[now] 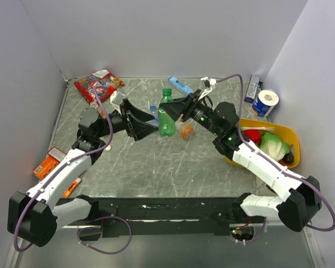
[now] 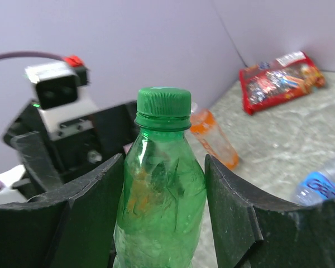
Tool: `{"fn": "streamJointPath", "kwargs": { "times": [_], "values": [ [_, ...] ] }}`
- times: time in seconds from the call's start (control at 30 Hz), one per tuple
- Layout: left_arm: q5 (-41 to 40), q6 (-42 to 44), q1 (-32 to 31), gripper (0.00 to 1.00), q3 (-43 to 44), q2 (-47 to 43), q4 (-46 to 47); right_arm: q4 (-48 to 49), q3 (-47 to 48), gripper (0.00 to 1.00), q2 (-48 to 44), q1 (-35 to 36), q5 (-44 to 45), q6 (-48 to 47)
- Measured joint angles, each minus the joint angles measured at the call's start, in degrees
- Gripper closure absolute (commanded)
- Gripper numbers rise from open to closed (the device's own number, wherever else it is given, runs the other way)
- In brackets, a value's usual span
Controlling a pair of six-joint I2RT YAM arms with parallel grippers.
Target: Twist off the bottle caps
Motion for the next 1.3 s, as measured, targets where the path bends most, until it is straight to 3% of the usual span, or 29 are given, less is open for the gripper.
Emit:
{"fn": "streamJointPath", "kwargs": {
  "times": [0.5,0.83,1.0,1.1,1.3],
  "values": [
    [0.98,-7.85,-1.49,0.01,-3.45,2.56,10.4,6.34,-0.07,0.49,4.76,3.87,-2.4,2.4],
    [0.02,-9.05,-1.55,0.21,-3.48,2.91,11.43,6.82,0.0,0.49,5.97,5.73,-2.34,2.16],
    [0.04,-9.27,-1.57,0.14,-3.58,3.8,11.58,6.97,0.0,0.48,6.01,5.88,-1.77,1.53],
    [0.11,-10.05,-1.66,0.18,-3.58,4.59,11.69,7.08,0.0,0.48,6.01,6.08,-1.27,1.07],
    [0.55,-10.95,-1.99,0.38,-3.58,5.05,13.05,6.99,0.0,0.48,6.01,6.08,-0.22,0.07]
  ]
}}
